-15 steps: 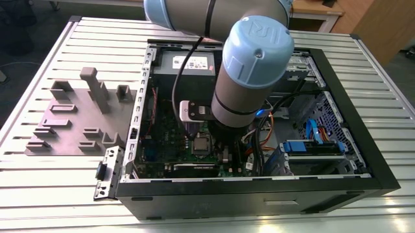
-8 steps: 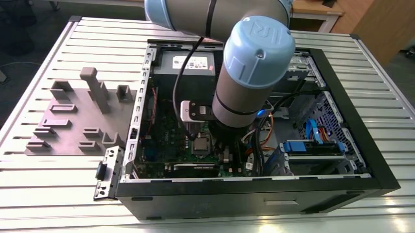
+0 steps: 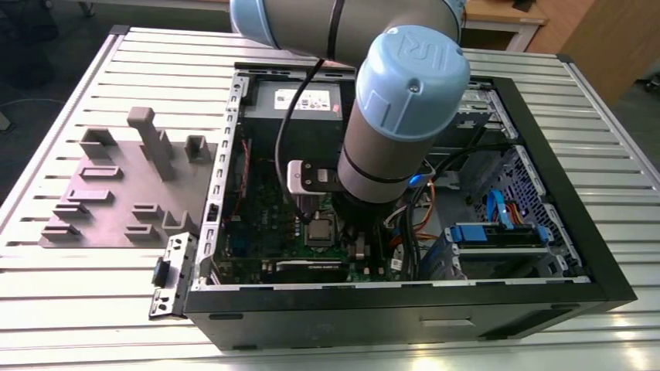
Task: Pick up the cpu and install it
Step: 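Install the first cpu locking lever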
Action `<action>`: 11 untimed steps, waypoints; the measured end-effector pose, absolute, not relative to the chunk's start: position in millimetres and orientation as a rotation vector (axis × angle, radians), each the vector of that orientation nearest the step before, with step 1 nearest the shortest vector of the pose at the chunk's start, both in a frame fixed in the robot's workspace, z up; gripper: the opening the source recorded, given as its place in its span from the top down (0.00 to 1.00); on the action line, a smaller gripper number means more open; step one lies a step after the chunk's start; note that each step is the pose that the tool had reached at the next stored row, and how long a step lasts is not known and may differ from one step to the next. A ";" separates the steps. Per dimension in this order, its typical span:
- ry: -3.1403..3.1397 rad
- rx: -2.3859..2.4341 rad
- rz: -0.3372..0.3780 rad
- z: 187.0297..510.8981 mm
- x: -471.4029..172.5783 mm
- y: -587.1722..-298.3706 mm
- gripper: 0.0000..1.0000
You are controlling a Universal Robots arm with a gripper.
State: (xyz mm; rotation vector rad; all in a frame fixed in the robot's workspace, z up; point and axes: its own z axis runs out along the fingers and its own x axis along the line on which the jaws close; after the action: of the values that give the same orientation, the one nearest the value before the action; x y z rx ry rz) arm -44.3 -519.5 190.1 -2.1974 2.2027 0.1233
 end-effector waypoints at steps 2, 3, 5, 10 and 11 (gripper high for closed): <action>2.203 -2.197 0.123 190.1 -44.3 -519.5 0.89; 2.203 -2.197 0.123 190.1 -44.3 -519.5 0.89; 2.203 -2.197 0.123 190.0 -44.2 -519.5 0.89; 2.203 -2.197 0.123 187.4 -44.1 -519.6 0.89; 2.203 -2.197 0.122 187.3 -44.1 -519.6 0.89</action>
State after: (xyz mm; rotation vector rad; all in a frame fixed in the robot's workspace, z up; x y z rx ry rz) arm -44.1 -519.6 187.3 -2.1974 2.2027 0.1224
